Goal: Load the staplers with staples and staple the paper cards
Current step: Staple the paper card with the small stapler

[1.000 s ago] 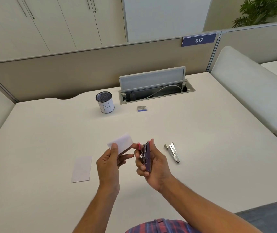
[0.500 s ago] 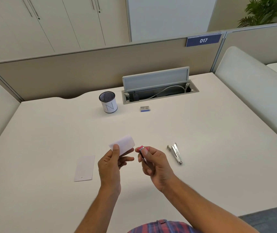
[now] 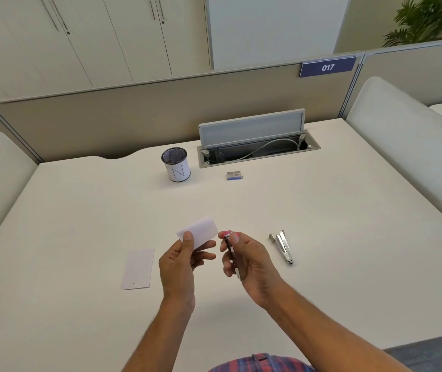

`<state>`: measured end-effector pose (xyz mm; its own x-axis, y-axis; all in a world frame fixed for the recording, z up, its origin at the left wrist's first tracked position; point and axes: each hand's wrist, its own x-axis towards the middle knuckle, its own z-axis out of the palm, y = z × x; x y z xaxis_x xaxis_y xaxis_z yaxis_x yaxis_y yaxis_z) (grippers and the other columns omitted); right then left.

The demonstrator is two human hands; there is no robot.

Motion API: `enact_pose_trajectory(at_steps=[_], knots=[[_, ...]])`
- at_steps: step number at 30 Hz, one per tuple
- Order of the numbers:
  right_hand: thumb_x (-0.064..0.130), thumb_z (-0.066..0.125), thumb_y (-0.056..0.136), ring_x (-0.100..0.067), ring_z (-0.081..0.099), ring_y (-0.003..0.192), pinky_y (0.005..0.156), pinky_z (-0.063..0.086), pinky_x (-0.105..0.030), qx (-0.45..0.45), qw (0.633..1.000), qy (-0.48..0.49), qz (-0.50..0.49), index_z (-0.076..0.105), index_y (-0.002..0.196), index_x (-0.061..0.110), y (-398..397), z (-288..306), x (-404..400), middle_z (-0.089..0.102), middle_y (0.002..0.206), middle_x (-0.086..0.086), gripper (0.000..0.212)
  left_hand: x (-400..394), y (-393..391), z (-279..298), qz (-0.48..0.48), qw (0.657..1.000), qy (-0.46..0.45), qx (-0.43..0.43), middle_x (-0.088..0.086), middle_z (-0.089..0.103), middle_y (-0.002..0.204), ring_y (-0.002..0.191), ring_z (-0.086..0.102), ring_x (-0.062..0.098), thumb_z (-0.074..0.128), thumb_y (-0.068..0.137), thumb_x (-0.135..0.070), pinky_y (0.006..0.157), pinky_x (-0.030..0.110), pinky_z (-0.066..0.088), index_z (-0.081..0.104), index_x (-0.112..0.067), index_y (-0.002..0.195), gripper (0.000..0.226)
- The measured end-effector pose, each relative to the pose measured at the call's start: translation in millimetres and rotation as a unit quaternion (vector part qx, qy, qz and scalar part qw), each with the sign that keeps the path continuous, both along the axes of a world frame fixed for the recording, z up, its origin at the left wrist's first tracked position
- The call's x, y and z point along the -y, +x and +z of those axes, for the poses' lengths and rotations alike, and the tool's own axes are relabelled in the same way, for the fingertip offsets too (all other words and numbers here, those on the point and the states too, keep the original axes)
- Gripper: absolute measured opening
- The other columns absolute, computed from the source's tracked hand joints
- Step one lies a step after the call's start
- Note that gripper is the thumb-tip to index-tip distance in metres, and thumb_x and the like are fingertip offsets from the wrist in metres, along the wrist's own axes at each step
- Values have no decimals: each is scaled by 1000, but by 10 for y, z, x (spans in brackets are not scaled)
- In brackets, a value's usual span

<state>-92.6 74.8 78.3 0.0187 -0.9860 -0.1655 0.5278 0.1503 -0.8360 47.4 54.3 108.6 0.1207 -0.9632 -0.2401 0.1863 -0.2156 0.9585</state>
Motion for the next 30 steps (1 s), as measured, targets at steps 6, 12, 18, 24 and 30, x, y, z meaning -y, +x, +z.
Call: enact_pose_trajectory(at_steps=[6,12,18,24,30], knots=[[47,69,88,-22,46,57,58,22,-38,-41,999,16,8,74,105,12,22,6,-1,63,91,-6,39,-4,-11,-15,1,1000,-4,1,15,77,85,64,68,25,53,103,-28,71,37,49,75,-5,97,32],[44,63,92,-20,46,58,55,28,-30,-13,999,41,22,73,108,10,-2,10,-6,60,88,-5,39,15,-8,-19,6,1000,-11,6,14,76,82,62,66,24,57,102,-26,73,39,50,75,-7,98,26],[52,51,100,-18,44,61,55,25,-30,90,992,74,47,71,119,11,-14,52,9,61,93,-5,49,21,-12,-20,2,1000,-16,11,14,76,82,63,65,25,59,101,-23,74,42,50,75,-7,96,23],[68,38,99,-17,41,60,53,25,-30,106,989,85,49,70,121,10,-27,41,28,60,90,-5,70,14,-24,-16,-3,1000,-21,18,13,75,80,62,65,23,59,101,-23,74,41,50,75,-7,94,24],[58,49,101,-19,46,63,61,35,-30,90,993,64,46,73,110,13,-15,57,17,60,89,-4,52,5,-20,-21,-5,999,-27,19,12,75,78,62,65,24,59,101,-22,73,41,50,75,-6,91,24]])
